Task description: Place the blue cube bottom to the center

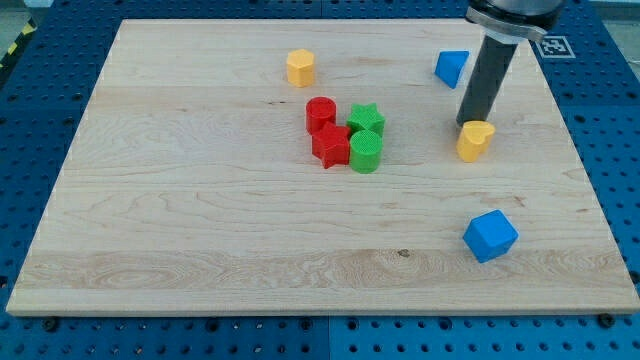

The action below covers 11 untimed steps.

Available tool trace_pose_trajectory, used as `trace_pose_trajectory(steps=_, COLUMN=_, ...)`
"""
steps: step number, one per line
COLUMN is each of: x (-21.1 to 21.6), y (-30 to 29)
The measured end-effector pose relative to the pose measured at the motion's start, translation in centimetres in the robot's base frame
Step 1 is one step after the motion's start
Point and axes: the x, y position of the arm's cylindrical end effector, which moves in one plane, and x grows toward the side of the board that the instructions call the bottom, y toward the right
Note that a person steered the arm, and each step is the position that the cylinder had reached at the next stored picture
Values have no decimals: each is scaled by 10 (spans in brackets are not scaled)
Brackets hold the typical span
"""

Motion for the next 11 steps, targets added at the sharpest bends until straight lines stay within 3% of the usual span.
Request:
trace_pose_trajectory(steps=3, x=94, y=58)
trace_pose_trajectory(steps=5, x=149, y=1)
trace_pose_trajectory(steps=8, x=177, y=-37)
trace_pose_trajectory(steps=10, x=146, y=-44)
trace_pose_trajectory(steps=11, x=158, y=-79)
